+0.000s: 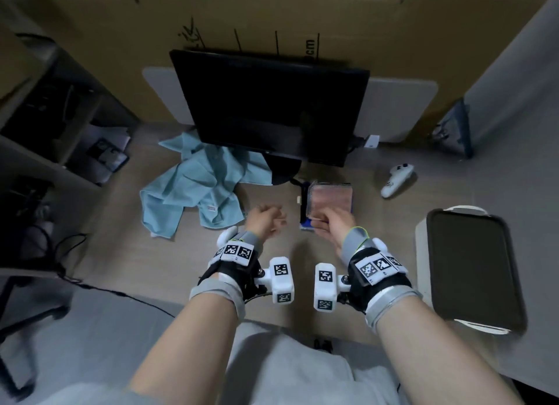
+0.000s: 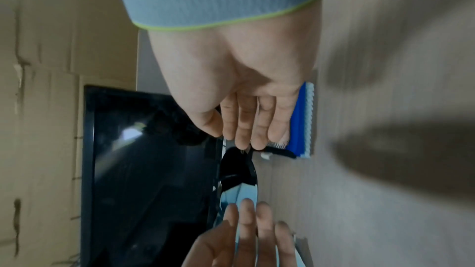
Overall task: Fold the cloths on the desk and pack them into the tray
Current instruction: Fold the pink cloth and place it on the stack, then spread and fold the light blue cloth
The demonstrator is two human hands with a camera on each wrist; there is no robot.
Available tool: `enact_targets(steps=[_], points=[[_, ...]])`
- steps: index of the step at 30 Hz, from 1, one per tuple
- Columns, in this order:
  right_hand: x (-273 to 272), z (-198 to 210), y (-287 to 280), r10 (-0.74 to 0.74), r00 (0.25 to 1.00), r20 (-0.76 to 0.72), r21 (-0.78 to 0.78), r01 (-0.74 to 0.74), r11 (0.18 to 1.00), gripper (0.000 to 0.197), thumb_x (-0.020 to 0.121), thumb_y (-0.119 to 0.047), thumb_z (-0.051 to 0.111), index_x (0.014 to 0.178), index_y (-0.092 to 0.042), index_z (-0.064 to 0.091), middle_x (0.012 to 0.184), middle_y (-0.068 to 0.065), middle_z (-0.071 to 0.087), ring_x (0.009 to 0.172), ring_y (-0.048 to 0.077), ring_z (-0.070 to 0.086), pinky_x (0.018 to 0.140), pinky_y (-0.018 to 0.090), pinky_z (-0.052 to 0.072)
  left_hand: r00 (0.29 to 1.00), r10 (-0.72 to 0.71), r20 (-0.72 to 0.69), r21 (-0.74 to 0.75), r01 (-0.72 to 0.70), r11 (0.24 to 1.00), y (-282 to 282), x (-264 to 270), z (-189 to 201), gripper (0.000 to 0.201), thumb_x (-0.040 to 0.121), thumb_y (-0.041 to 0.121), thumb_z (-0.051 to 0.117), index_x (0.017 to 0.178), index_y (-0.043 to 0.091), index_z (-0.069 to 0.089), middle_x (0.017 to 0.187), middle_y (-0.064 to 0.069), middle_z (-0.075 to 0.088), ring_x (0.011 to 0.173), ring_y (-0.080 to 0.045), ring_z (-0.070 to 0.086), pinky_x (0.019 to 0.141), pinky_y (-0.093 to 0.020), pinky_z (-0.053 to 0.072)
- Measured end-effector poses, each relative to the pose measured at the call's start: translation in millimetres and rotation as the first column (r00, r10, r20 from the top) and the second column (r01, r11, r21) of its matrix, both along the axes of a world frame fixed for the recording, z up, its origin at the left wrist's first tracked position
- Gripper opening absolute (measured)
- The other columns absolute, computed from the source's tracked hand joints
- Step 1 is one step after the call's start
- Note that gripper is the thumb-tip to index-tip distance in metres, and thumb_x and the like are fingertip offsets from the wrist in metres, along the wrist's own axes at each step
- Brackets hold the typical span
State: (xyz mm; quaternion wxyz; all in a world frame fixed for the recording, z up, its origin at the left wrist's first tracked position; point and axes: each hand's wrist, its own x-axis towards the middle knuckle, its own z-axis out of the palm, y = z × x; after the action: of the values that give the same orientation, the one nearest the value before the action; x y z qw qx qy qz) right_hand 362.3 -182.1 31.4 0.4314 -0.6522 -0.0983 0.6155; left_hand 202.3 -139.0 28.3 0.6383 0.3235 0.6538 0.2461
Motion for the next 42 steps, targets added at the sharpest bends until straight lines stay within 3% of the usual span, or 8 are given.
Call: enact_targets(steps=[5, 12, 17, 24, 28, 31, 36, 42], points=[[-55, -9, 8, 0.097, 0.995, 0.029, -0.026, -0.096, 0.995, 0.029, 0.098, -0.012, 0.044, 0.124, -0.007, 0.056, 0.082, -0.001, 0.06, 0.062, 0.012, 0.053, 0.059, 0.022, 0.041, 0.996, 0.083, -0.045, -0.057, -0.085, 0.995, -2, -60, -16, 0.005, 0.096, 0.018, 0.051, 0.098, 0.016, 0.055, 0.077, -0.001, 0.062, 0.06, -0.013, 0.059, 0.054, -0.022, 0.038], [-148, -28, 85, 0.137, 0.988, 0.064, -0.126, -0.129, 0.984, 0.02, 0.098, -0.01, 0.042, 0.085, -0.02, 0.053, 0.077, -0.001, 0.06, 0.037, -0.002, 0.053, 0.046, 0.015, 0.04, 0.99, 0.139, -0.034, -0.082, -0.141, 0.987, 63, -158, -42, 0.011, 0.097, 0.018, 0.05, 0.105, 0.013, 0.056, 0.081, -0.003, 0.064, 0.061, -0.014, 0.063, 0.054, -0.022, 0.039], [-232, -50, 144, 0.243, 0.968, 0.062, -0.176, -0.229, 0.957, 0.023, 0.097, 0.0, 0.04, 0.092, -0.019, 0.051, 0.073, 0.006, 0.049, 0.041, 0.005, 0.051, 0.04, 0.014, 0.034, 0.974, 0.198, -0.115, -0.065, -0.206, 0.976, 116, -243, -55, 0.021, 0.089, 0.005, 0.054, 0.109, 0.01, 0.061, 0.079, -0.007, 0.065, 0.056, -0.016, 0.061, 0.044, -0.019, 0.042], [-295, -81, 209, 0.308, 0.929, 0.204, -0.215, -0.264, 0.94, 0.045, 0.083, -0.004, 0.057, 0.122, -0.027, 0.054, 0.092, 0.018, 0.059, 0.071, 0.026, 0.057, 0.064, 0.035, 0.048, 0.923, -0.09, -0.374, 0.03, 0.109, 0.994, 174, -311, -86, 0.068, 0.065, 0.029, 0.068, 0.131, 0.017, 0.057, 0.136, -0.008, 0.049, 0.119, -0.021, 0.051, 0.104, -0.033, 0.044], [-300, -75, 219, 0.278, 0.922, 0.27, -0.239, -0.216, 0.947, 0.012, 0.088, -0.009, 0.055, 0.087, -0.005, 0.067, 0.064, 0.013, 0.056, 0.052, 0.019, 0.05, 0.046, 0.02, 0.041, 0.892, -0.289, -0.347, -0.083, 0.278, 0.957, 189, -313, -92, 0.086, 0.061, 0.037, 0.069, 0.141, 0.018, 0.044, 0.139, -0.009, 0.051, 0.128, -0.027, 0.049, 0.106, -0.039, 0.042], [-296, -67, 222, 0.239, 0.94, 0.244, -0.207, -0.19, 0.96, 0.013, 0.089, -0.009, 0.061, 0.099, -0.007, 0.07, 0.068, 0.014, 0.064, 0.059, 0.019, 0.059, 0.056, 0.021, 0.049, 0.866, -0.375, -0.332, -0.098, 0.364, 0.926, 194, -306, -88, 0.084, 0.074, 0.024, 0.076, 0.146, 0.013, 0.033, 0.14, -0.008, 0.047, 0.129, -0.025, 0.046, 0.102, -0.029, 0.04], [-285, -42, 213, 0.18, 0.948, 0.261, -0.109, -0.157, 0.982, 0.021, 0.089, 0.0, 0.057, 0.104, -0.01, 0.068, 0.078, 0.015, 0.064, 0.06, 0.021, 0.059, 0.05, 0.016, 0.05, 0.903, -0.28, -0.327, -0.029, 0.287, 0.958, 190, -289, -71, 0.075, 0.059, 0.058, 0.074, 0.112, 0.006, 0.064, 0.114, -0.01, 0.068, 0.106, -0.026, 0.064, 0.091, -0.037, 0.052], [-265, -8, 188, 0.091, 0.945, 0.315, 0.005, -0.097, 0.995, 0.034, 0.085, 0.009, 0.045, 0.097, -0.014, 0.067, 0.091, 0.018, 0.064, 0.054, 0.019, 0.061, 0.048, 0.02, 0.054, 0.959, -0.183, -0.217, 0.283, 0.241, 0.928, 179, -262, -24, 0.03, 0.073, 0.043, 0.068, 0.091, 0.02, 0.074, 0.096, -0.004, 0.074, 0.095, -0.022, 0.067, 0.089, -0.039, 0.053]])
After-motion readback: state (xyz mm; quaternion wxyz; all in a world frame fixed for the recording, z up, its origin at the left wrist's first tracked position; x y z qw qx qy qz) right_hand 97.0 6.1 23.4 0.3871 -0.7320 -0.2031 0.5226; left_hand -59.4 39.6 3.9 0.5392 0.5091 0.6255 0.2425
